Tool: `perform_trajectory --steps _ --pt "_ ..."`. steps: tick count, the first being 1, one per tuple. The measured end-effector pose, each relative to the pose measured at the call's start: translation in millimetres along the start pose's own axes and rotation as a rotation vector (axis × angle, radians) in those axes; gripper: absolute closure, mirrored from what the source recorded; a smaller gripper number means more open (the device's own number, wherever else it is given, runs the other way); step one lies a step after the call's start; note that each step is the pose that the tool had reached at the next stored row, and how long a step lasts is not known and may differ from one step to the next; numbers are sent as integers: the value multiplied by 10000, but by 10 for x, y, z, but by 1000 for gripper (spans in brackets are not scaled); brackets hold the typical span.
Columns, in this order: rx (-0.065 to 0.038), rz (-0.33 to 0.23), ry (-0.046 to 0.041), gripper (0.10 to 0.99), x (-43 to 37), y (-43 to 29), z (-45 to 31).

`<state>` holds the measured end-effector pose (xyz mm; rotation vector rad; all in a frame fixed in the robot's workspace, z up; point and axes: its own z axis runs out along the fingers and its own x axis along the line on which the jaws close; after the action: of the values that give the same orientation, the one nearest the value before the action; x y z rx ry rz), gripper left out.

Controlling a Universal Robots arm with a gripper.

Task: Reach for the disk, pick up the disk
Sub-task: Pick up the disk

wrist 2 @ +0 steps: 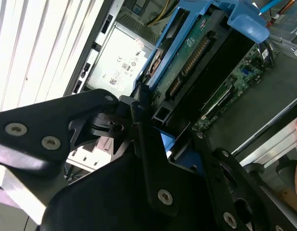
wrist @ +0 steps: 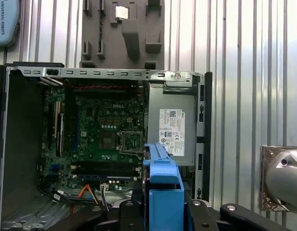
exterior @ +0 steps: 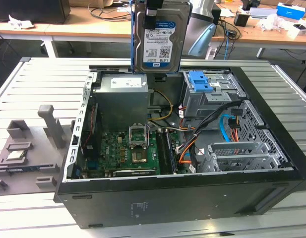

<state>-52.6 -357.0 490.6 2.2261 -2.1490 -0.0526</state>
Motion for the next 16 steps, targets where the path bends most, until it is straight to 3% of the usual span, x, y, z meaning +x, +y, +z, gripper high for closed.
perform_trajectory --steps 5,10,16 --pt "-1 -2 0 722 0 -16 96" --pt "-1 -1 -1 722 3 -64 100" --pt "-1 -1 0 722 95 -61 101"
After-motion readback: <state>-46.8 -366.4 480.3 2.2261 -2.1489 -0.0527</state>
